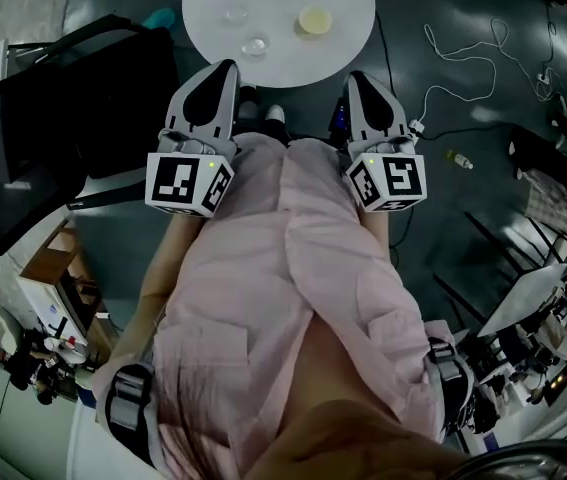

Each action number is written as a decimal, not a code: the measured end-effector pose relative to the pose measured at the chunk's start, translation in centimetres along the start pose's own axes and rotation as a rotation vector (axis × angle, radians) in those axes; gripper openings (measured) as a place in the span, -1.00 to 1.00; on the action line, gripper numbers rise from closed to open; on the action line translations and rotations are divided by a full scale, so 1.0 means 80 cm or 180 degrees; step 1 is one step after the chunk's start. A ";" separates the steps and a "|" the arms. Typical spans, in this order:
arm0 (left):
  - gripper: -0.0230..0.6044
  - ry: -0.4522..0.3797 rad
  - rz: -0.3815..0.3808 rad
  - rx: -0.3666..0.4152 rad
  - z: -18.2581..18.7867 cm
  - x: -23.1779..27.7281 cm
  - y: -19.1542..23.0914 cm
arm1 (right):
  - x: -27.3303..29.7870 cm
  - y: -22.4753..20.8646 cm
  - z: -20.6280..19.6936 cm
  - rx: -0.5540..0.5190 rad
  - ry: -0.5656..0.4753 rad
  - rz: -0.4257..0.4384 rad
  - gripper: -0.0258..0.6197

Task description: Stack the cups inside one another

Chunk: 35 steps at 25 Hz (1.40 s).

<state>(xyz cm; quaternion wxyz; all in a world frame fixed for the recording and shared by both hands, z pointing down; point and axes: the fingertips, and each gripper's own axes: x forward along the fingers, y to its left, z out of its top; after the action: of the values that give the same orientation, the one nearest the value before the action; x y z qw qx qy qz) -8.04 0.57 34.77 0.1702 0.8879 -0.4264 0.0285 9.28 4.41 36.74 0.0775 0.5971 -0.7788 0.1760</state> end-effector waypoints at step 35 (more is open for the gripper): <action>-0.88 -0.0047 0.0149 -0.0086 0.031 0.063 0.043 | 0.080 -0.040 0.016 -0.0010 0.0267 0.0018 -0.81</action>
<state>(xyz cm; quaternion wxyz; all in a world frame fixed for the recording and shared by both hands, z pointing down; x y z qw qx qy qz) -7.71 -5.99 34.34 0.1784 0.8755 -0.4486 0.0201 10.69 -2.58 38.23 0.1105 0.5869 -0.7768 0.1999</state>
